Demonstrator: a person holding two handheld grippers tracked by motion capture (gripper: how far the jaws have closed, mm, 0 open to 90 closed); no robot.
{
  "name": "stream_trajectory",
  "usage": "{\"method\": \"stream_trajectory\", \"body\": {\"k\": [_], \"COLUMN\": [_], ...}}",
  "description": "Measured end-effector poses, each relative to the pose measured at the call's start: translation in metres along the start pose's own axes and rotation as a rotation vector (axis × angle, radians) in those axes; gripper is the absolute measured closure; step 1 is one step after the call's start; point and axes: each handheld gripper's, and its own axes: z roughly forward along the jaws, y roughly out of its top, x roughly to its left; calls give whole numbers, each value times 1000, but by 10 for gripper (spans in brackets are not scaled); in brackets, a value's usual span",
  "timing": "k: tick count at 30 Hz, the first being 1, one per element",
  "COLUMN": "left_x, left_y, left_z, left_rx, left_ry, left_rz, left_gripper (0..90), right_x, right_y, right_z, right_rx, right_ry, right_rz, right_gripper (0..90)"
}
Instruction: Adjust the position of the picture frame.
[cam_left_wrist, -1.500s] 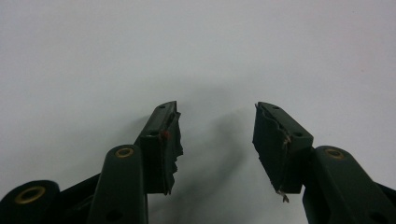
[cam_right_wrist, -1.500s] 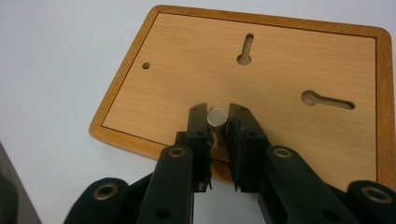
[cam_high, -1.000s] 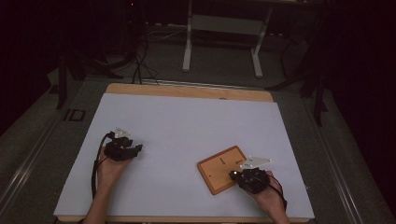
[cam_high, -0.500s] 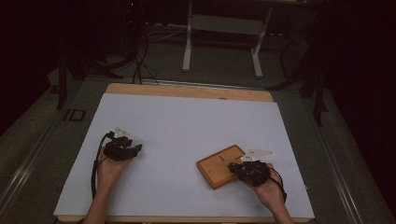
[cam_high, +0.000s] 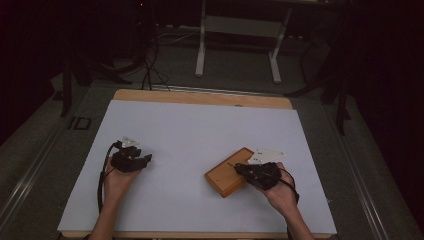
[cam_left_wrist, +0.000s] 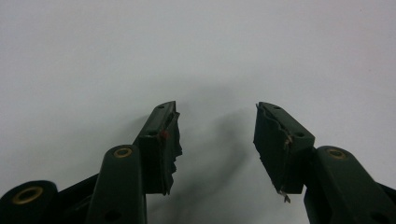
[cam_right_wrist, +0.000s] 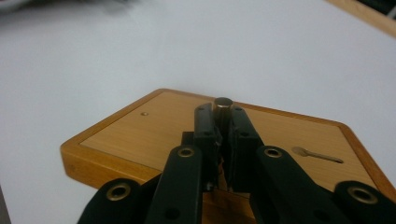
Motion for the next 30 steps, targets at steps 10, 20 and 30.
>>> {"method": "stream_trajectory", "body": {"k": [10,20,30], "left_x": [1,1,1], "left_y": [0,0,0], "left_z": [-1,-2,-1], "left_rx": [-4,-5,-4], "left_ry": [1,2,5], "left_rz": [-4,-1,-2], "left_gripper": [495,494,491], "right_x": [20,53,61], "right_y": [28,48,41], "right_z": [27,63,90], "right_rx": [-49,-94,-86], "right_ry": [82,224,371], "right_rz": [-64,-121,-130], "right_gripper": [851,851,850]}}
